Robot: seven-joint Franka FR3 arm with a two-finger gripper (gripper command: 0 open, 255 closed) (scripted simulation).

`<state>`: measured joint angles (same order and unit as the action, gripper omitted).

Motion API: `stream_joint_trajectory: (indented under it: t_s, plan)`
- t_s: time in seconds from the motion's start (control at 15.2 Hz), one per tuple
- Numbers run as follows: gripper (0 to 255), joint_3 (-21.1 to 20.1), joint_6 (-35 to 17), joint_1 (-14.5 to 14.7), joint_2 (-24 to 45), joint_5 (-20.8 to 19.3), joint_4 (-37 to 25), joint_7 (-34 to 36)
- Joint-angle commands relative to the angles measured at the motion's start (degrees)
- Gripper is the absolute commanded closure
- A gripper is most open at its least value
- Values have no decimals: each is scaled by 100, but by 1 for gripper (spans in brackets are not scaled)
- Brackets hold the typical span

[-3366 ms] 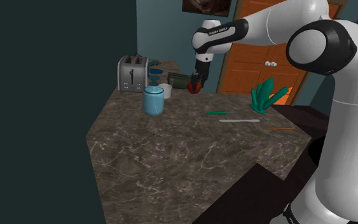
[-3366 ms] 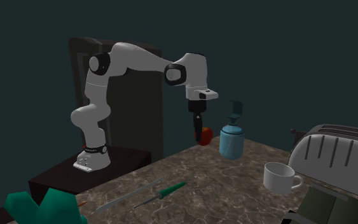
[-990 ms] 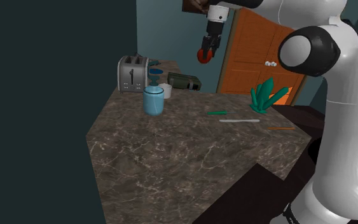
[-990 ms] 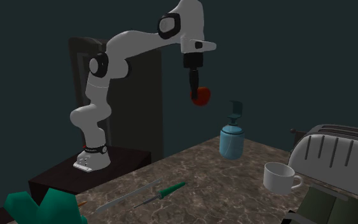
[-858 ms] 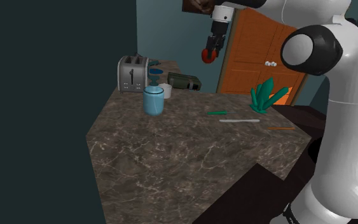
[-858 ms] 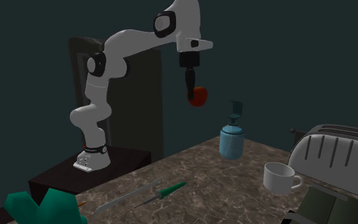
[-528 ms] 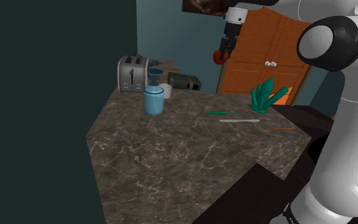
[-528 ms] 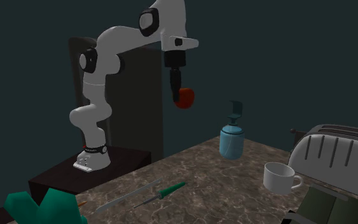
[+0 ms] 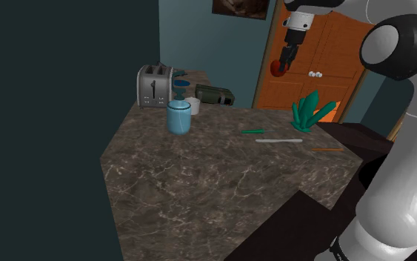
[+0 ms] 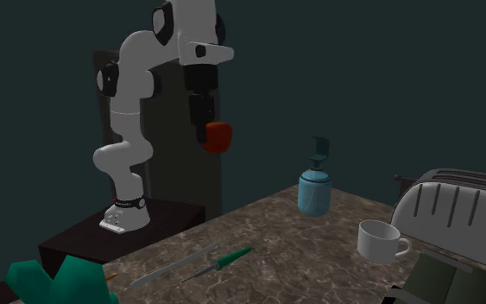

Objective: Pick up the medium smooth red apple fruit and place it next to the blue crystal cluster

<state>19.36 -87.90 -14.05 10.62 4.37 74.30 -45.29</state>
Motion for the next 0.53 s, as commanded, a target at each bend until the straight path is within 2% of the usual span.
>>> stream_joint_trajectory:
  t_s: [0.0,0.46]
  plan:
    - [255,95,-56,-142,-79,7,139,-253]
    - [255,466,19,-751,65,182,-24,-1200]
